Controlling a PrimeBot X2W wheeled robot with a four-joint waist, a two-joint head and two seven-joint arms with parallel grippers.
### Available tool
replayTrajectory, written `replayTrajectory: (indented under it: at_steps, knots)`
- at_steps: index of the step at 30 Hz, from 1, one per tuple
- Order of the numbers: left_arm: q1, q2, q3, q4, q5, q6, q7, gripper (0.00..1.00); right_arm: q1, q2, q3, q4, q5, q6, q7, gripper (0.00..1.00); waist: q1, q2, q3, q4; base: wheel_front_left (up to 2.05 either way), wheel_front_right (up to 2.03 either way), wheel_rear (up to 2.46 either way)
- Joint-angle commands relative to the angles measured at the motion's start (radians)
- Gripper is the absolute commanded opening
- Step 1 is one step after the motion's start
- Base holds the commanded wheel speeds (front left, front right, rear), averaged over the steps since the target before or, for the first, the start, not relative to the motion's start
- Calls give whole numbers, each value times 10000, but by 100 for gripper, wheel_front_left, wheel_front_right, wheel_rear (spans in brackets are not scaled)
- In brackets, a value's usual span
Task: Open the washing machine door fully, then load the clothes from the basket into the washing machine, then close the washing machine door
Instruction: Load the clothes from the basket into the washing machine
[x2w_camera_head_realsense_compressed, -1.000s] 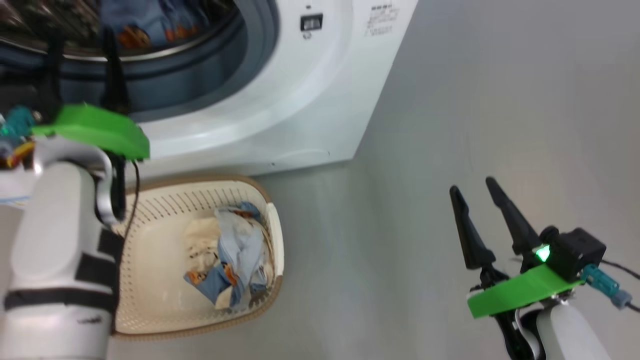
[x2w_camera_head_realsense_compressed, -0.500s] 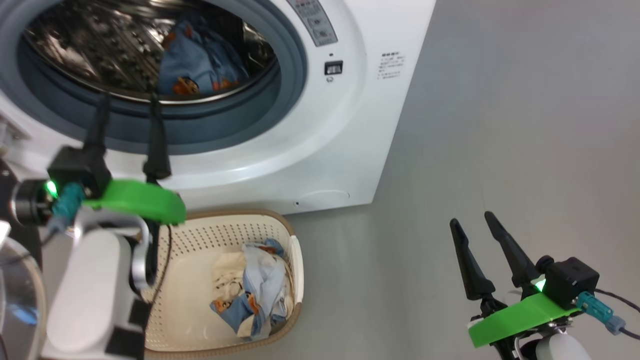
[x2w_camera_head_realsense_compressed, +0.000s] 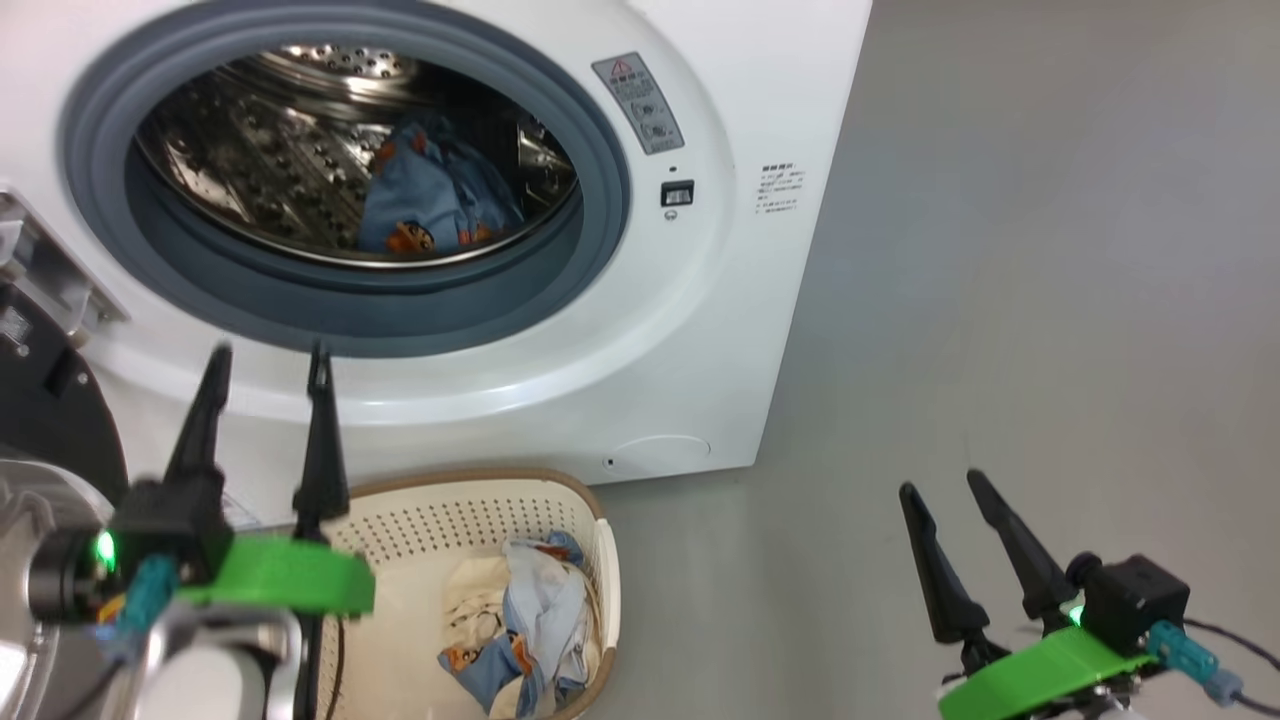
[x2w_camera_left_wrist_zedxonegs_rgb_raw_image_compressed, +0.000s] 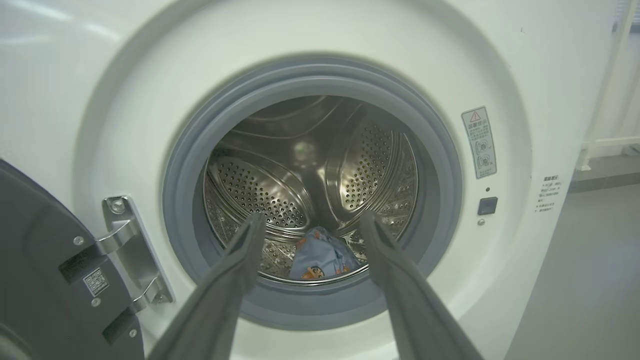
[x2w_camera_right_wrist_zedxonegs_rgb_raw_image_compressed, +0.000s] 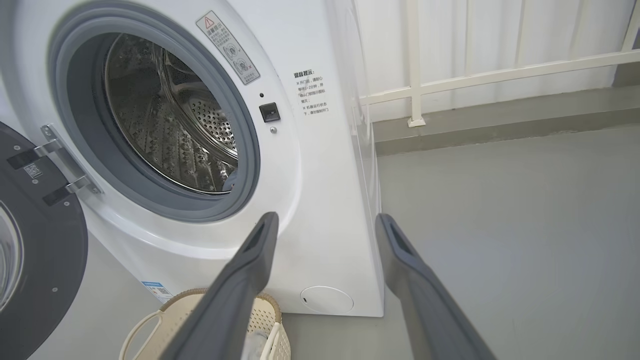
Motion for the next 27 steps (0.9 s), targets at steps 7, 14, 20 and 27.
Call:
replayTrajectory:
  at_steps: [7, 14, 20, 27]
  knots:
    - [1487, 428, 632, -975, 57, 373, -42, 100, 308, -123, 181, -259, -122, 16, -48, 100, 0, 0, -327, -4, 0, 0, 0]
    - [2704, 411, 829, -1301, 8, 700, -208, 100, 507, -161, 148, -326, -153, 16, -48, 100, 0, 0, -546, -51, 0, 0, 0]
    - [3541, 301, 999, -1439, -146, 913, -388, 100, 538, -175, 151, -425, -220, 16, -48, 100, 0, 0, -613, -154, 0, 0, 0]
    - [3988, 262, 1075, -1481, -219, 1028, -533, 100, 525, -192, 139, -487, -239, 16, -48, 100, 0, 0, -549, -226, 0, 0, 0]
